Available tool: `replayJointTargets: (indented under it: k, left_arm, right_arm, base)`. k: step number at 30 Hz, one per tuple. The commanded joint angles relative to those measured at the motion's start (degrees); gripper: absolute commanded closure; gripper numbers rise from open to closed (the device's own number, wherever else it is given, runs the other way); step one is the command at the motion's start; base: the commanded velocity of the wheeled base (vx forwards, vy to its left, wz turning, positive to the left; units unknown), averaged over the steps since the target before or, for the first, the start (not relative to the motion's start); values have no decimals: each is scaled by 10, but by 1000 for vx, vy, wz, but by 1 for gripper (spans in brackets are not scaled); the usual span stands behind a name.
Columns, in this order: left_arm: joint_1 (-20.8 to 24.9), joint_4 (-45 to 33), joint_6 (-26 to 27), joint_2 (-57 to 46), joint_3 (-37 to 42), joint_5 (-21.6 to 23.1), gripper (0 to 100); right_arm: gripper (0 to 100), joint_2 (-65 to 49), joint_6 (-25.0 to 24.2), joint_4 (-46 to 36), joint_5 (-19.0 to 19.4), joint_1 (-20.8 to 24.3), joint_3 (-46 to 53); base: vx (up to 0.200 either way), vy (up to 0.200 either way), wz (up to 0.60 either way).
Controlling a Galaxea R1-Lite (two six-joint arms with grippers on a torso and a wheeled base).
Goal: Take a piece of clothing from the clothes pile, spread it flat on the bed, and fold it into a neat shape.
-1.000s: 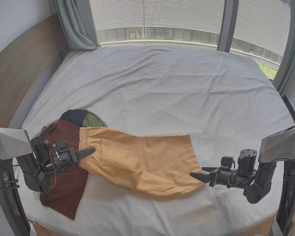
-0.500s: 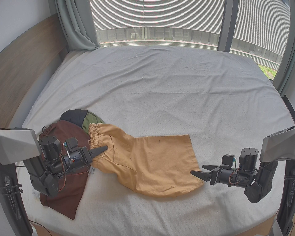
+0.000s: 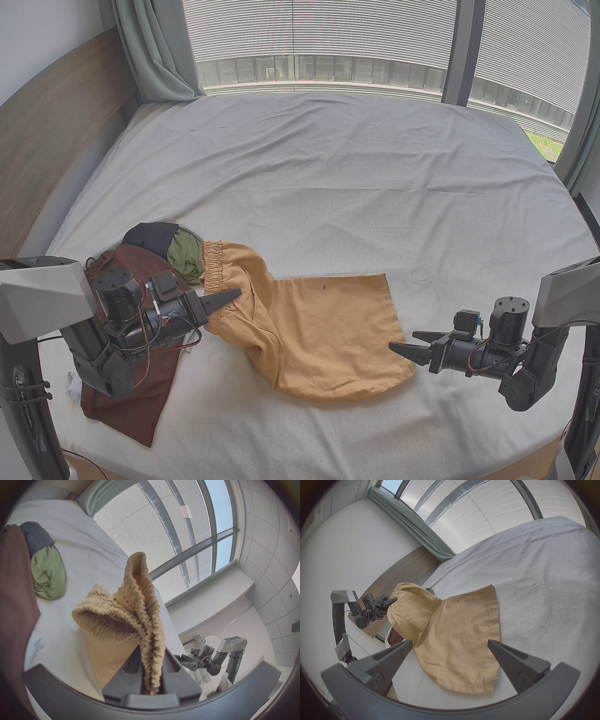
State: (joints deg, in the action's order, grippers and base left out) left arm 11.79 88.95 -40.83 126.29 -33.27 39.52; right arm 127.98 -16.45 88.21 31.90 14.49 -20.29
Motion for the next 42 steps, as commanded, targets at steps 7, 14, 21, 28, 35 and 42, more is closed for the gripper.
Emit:
replayJointTargets:
  k: [7, 14, 21, 28, 35, 42]
  left_arm:
    - [40, 1, -15, 3, -24, -1, 100]
    - [70, 1, -15, 19, -45, -36, 100]
    - [99, 0, -15, 29, -66, -43, 100]
    - [133, 0, -16, 44, -97, -59, 100]
    - [168, 0, -18, 87, -117, -68, 100]
    - [196, 1, -22, 139, -161, -90, 100]
  right_arm:
    - [0, -2, 0, 1, 0, -1, -1]
    - [0, -13, -3, 0, 0, -3, -2]
    - [0, -15, -3, 1, 1, -5, -6]
    - [0, -31, -8, 0, 2, -5, -12]
    - [0, -42, -16, 0, 1, -6, -19]
    - [0, -43, -19, 1, 1, -11, -25]
  base:
    - [0, 0, 0]
    - [0, 0, 0]
    - [0, 0, 0]
    - [0, 0, 0]
    - [0, 0, 0]
    - [0, 0, 0]
